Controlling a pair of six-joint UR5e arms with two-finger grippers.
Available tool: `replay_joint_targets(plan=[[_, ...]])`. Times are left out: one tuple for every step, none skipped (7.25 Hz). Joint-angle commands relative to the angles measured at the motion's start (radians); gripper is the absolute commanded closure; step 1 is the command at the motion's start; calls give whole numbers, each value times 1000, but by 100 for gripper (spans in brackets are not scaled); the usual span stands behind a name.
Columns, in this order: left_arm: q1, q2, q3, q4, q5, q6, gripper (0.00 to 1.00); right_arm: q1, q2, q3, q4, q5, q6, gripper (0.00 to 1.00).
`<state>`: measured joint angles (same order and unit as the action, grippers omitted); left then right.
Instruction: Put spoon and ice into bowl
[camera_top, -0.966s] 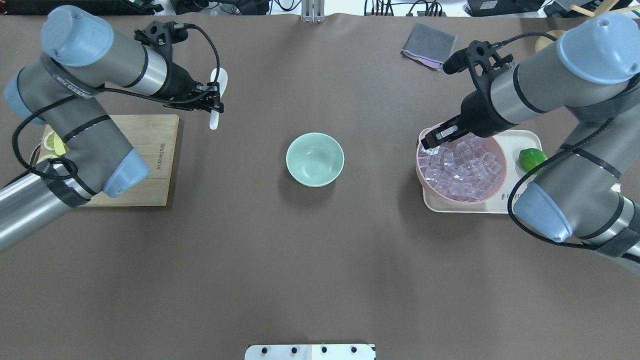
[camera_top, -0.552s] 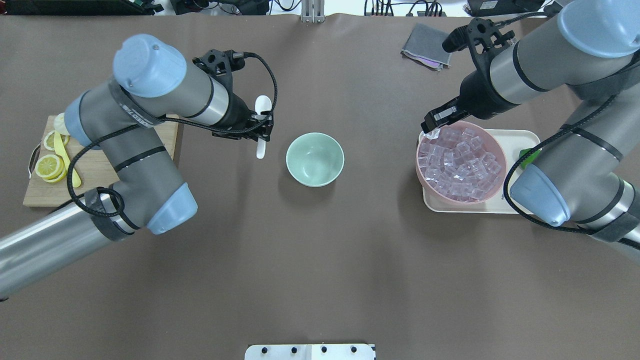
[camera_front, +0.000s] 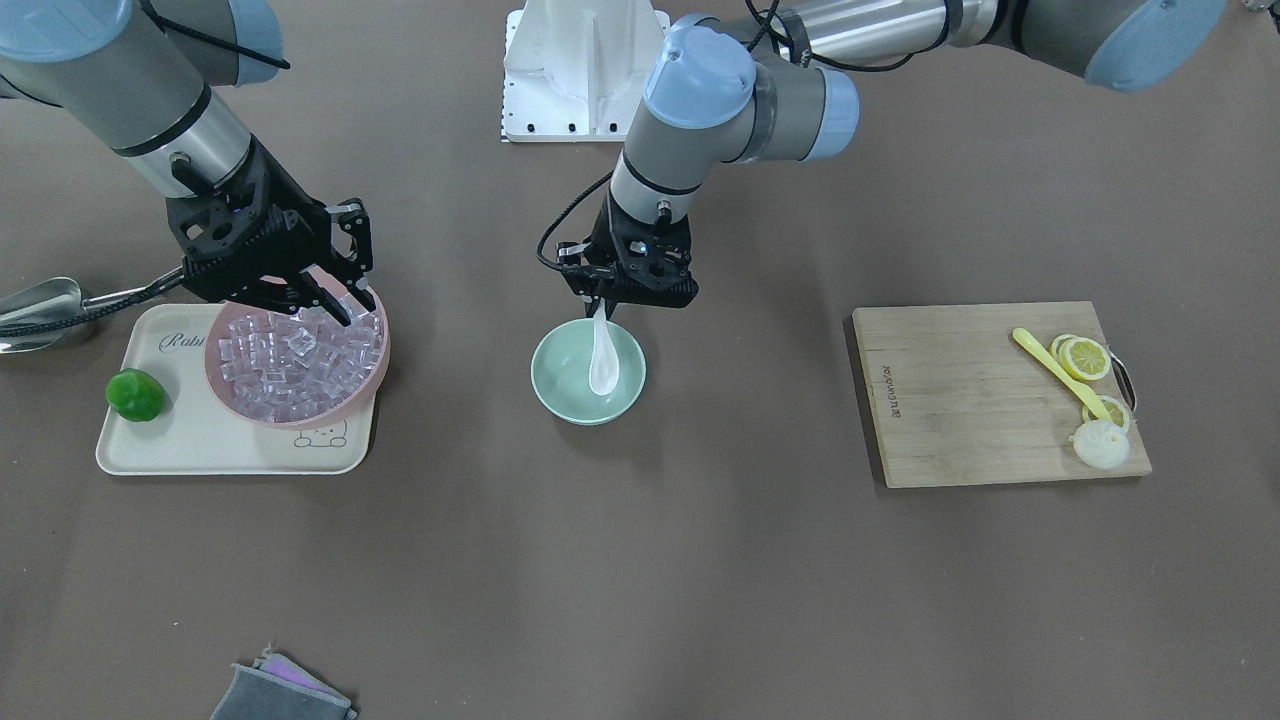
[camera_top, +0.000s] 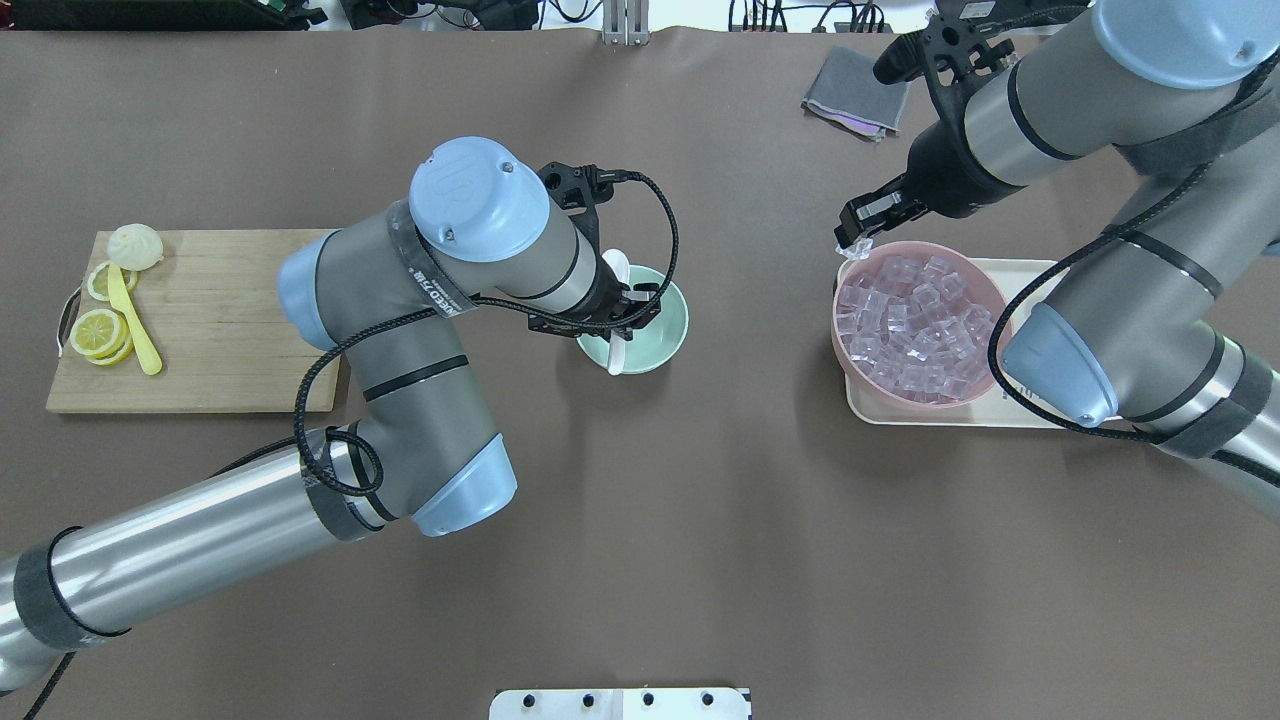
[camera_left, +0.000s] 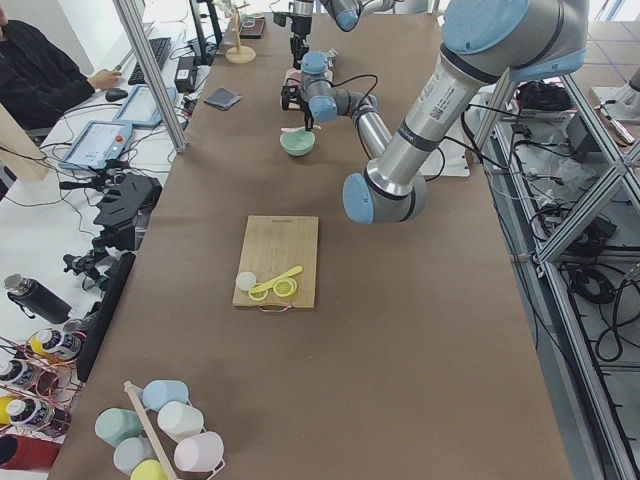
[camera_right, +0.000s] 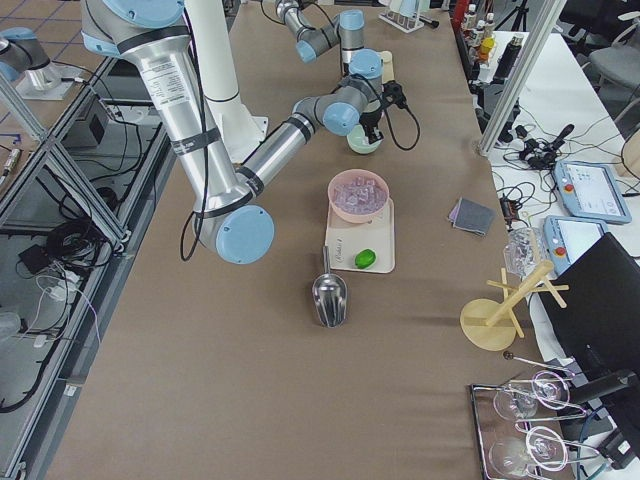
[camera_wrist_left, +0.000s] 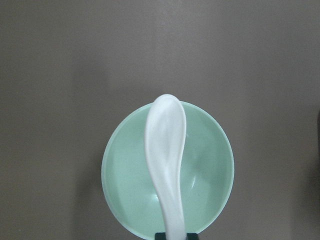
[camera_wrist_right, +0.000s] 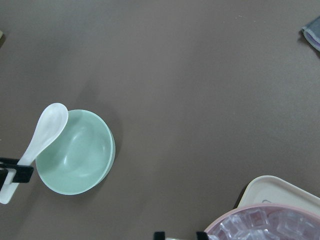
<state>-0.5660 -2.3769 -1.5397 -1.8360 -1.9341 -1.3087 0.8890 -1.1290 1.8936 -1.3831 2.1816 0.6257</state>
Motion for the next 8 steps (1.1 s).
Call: replay_joint_targets(plan=[[2,-12,21,0,6,5,3,-4,21,-10,-1,0,0,100],[-3,-1,-3,3,39,8,2,-15,40,-14,-1,0,32,100],[-29,46,-52,6,35,17,2,-31,73,-33,-1,-2,51,100],[-60,118,-147,24,31,79,2,-60,93,-36,-1,-23,77,100],[-127,161,-221,109,18,177,2,-109,138,-54,-1,-81,116,100],[-205,166,-237,179,-35,277,2,-158,194,-118,6,-148,138,100],[-269,203,-259,198,-86,336,2,-212,268,-193,10,-236,181,100],[-299,258,-286,190,-92,359,2,-252,332,-270,12,-308,209,100]])
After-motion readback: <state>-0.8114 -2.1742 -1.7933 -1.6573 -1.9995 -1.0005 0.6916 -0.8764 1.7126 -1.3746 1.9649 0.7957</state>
